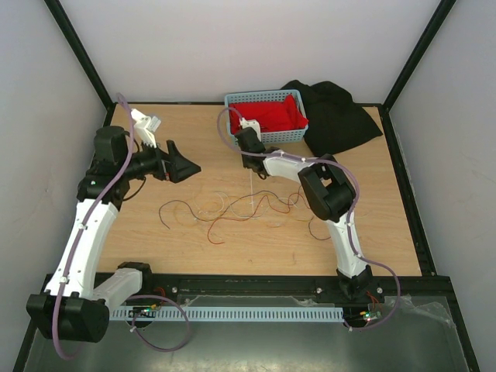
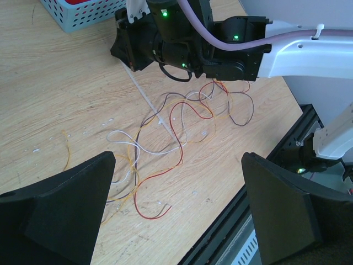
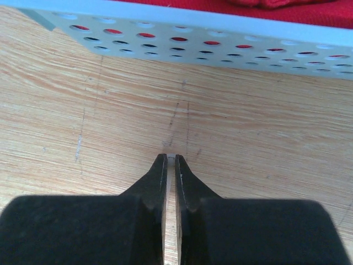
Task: Zip-tie the wires
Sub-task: Pick up the ribbon at the center of the board.
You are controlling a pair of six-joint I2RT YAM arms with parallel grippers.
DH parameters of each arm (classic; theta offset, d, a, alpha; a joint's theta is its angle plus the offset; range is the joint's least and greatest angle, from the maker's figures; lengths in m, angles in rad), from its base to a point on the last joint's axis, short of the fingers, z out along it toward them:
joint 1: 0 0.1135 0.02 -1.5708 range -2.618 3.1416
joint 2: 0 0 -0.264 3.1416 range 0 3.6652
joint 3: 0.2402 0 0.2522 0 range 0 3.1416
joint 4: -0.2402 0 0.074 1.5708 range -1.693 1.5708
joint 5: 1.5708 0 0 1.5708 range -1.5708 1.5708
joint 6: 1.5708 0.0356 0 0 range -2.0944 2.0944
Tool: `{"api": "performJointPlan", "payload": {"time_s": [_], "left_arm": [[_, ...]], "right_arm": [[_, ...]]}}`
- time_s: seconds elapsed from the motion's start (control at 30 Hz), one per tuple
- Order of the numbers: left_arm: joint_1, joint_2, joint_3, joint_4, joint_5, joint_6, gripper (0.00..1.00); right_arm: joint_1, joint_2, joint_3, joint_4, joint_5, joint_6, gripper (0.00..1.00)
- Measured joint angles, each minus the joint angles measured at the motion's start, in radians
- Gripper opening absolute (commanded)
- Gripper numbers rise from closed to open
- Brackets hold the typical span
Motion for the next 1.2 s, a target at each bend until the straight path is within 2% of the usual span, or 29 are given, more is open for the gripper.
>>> {"api": "performJointPlan", "payload": {"time_s": [0.3, 0.43, 0.7, 0.93, 1.07, 1.2], "left_arm": [[0.014, -0.029, -0.005, 0.009, 0.005, -0.011, 0.99], [0.038, -0.049, -0.006, 0.031, -0.042, -0.08, 0.99], [0.058, -0.098, -0.037, 0.228, -0.009, -0.188, 0.99], [0.029, -0.057, -0.022, 0.33, 0.04, -0.202, 0.99], [-0.066, -0.03, -0.007, 0.375, 0.031, -0.167, 0.99], [-0.179, 0.005, -0.002, 0.409, 0.009, -0.116, 0.99]], "right_arm": [[0.018, 0.002, 0.082, -0.012, -0.039, 0.005, 0.04], [0.027, 0.0, 0.144, 0.012, -0.044, 0.008, 0.03], [0.031, -0.058, 0.255, 0.106, -0.012, -0.031, 0.01], [0.032, -0.232, 0.27, 0.149, 0.01, -0.085, 0.01], [0.032, -0.399, 0.227, 0.13, -0.043, -0.093, 0.01], [0.033, -0.633, 0.077, 0.118, -0.124, -0.073, 0.01]]}}
